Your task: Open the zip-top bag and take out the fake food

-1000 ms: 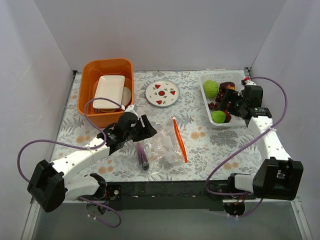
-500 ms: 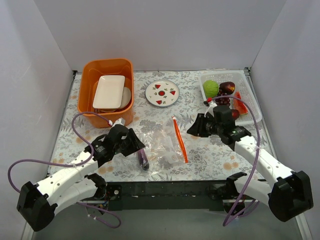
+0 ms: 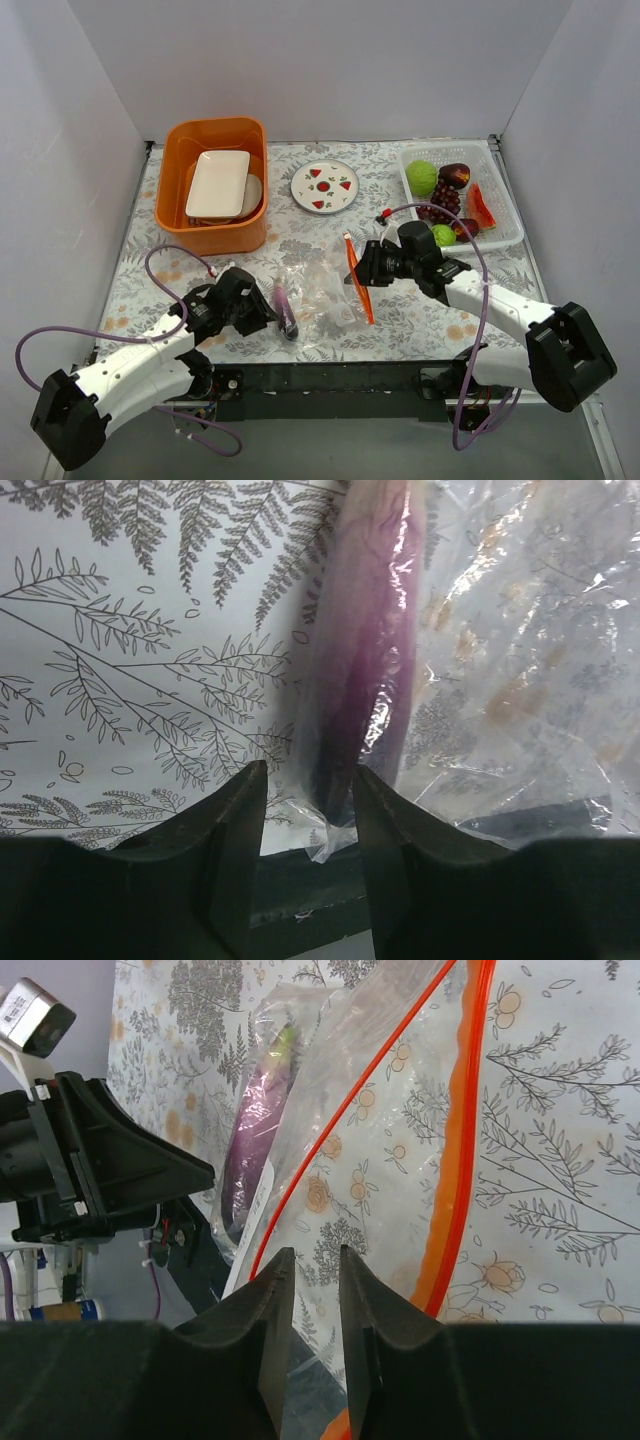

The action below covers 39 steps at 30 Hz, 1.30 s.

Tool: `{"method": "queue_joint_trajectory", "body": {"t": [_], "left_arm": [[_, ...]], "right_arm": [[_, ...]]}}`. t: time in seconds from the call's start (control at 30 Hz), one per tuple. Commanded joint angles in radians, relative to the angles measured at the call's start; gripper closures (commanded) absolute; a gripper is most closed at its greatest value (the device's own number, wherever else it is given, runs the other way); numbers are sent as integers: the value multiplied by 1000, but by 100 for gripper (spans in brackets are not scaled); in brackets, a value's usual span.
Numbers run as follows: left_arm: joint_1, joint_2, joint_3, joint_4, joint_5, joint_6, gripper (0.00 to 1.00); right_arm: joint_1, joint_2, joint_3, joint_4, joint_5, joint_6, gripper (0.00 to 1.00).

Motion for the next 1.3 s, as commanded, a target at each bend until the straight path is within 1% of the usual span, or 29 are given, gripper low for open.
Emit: {"method": "queue_joint_trajectory", "body": {"t": [0.0,0.17,0.37,0.57,0.63,0.7,0.8,0.87,0.93,0.97,1.0,1.03,1.07,1.13,1.27], "left_arm": [[6,-9,-33,43,18,-36,62],[6,-9,-84,141,75,-50,63],[6,1,-116,190,81,-55,65],[6,36,-129,259,88,-50,78],[6,51,-130,278,92,-45,80],[4,70,-129,295,86,-36,86],[4,88,-121,295,72,-15,90],[4,100,-121,310,72,-2,90],[4,128,-129,325,78,1,91],[4,137,-132,339,83,1,91],[4,145,-135,347,87,1,91],[4,162,-139,355,91,1,93],[4,168,-141,367,91,2,93],[4,183,-138,370,89,8,94],[3,208,-123,376,84,31,94]], "right_arm": [[38,40,-26,122,-31,44,69],[82,108,-49,168,-25,58,69],[124,180,-50,209,-18,66,69],[164,252,-53,252,-8,72,69],[171,283,-55,259,-4,73,69],[179,304,-59,275,-8,77,69],[182,310,-70,297,-5,78,68],[184,318,-78,318,-16,80,65],[187,344,-82,367,-42,93,64],[191,353,-84,386,-48,100,60],[194,373,-83,404,-65,107,59],[199,384,-86,458,-76,127,59],[208,392,-92,484,-85,139,55],[228,421,-87,537,-105,158,52],[271,464,-38,561,-110,164,46]]}}
